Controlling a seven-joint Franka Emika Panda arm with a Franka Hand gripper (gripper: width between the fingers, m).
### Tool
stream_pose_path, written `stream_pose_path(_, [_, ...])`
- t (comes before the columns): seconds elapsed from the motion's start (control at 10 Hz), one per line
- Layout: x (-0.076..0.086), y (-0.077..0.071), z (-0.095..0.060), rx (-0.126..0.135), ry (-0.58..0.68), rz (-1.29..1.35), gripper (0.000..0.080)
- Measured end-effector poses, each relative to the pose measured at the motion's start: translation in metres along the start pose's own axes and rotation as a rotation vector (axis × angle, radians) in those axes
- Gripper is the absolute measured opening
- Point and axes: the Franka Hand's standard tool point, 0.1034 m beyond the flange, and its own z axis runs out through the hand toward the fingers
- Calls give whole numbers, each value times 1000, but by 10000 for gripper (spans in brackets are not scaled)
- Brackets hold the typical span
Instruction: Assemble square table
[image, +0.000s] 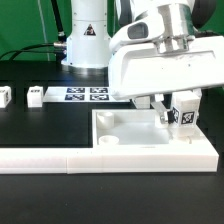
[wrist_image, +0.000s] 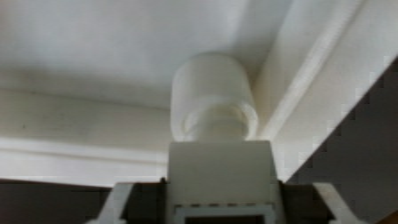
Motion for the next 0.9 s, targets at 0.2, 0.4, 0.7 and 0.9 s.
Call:
stream_pose_path(0.2, [-4, -1, 0, -12, 51, -1, 290])
stream_pose_path(0.4, [-4, -1, 0, -15, 59, -1, 290])
stream_pose_path(0.7, [-4, -1, 0, -15, 59, -1, 563])
stream_pose_path(0.9, [-4, -1, 0, -15, 59, -1, 644])
